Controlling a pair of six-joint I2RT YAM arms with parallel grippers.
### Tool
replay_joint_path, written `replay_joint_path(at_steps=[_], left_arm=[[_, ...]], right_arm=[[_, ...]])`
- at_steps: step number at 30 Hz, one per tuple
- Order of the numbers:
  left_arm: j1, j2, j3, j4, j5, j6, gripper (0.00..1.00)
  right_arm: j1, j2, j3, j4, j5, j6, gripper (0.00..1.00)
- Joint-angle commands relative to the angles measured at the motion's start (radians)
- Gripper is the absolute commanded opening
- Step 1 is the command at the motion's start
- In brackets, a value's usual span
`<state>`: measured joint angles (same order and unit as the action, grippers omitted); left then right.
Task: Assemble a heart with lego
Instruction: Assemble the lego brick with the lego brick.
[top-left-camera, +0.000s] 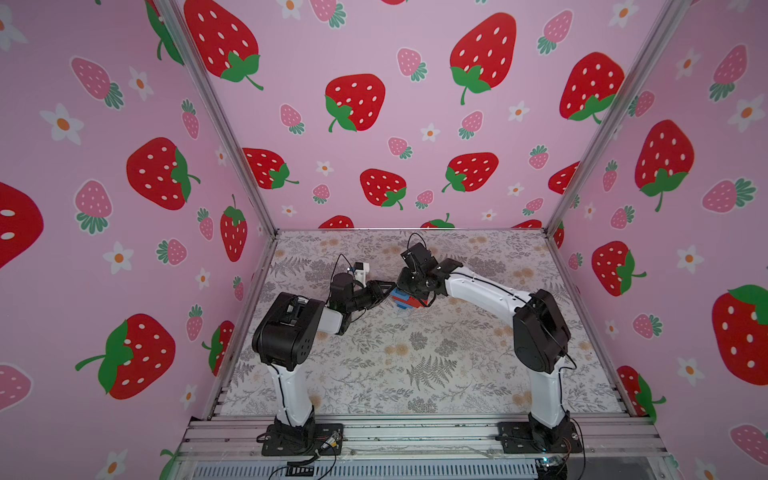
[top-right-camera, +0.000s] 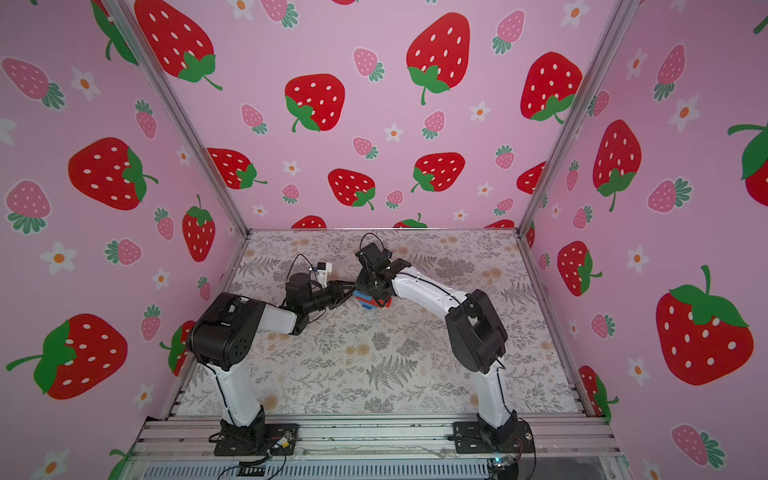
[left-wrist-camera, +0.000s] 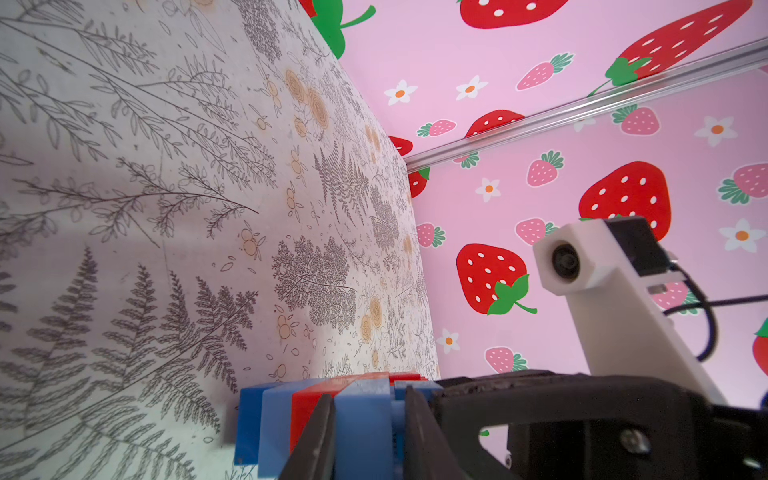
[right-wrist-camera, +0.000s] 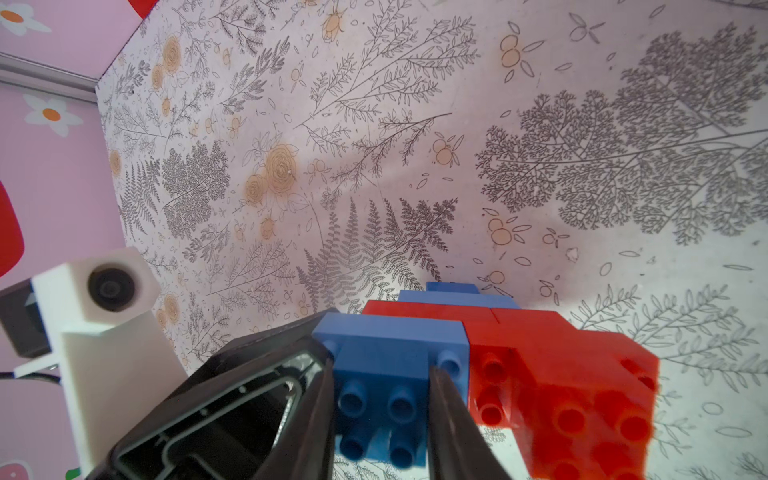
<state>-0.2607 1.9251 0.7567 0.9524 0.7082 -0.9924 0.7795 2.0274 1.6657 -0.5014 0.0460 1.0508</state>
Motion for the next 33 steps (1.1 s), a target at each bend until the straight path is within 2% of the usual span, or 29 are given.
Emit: replay_joint_path(at_steps=[1, 4, 10, 18, 33], left_arm=[[-0.028, 0.049, -0.03, -0.222, 0.006, 0.077, 0.09], [-0.023, 0.045, -0.027, -0.248, 0.002, 0.096, 0.09], [-0.014, 0.049, -0.02, -0.253, 0.011, 0.1, 0.08], [-0.011, 0.041, -0.008, -0.291, 0.008, 0.114, 0.08], [-0.008, 0.026, 0.0, -0.328, 0.013, 0.137, 0.07]], right_arm=[[0.0, 0.039, -0.037, -0.048, -0.003, 0.005, 0.33], [-0.002, 0.021, -0.031, -0.044, 0.006, -0.002, 0.41], [-0.007, -0.06, -0.027, -0.051, 0.046, -0.037, 0.51], [-0.028, -0.139, -0.079, -0.069, 0.099, -0.075, 0.51], [-0.022, -0.027, -0.028, -0.1, 0.025, -0.108, 0.48]])
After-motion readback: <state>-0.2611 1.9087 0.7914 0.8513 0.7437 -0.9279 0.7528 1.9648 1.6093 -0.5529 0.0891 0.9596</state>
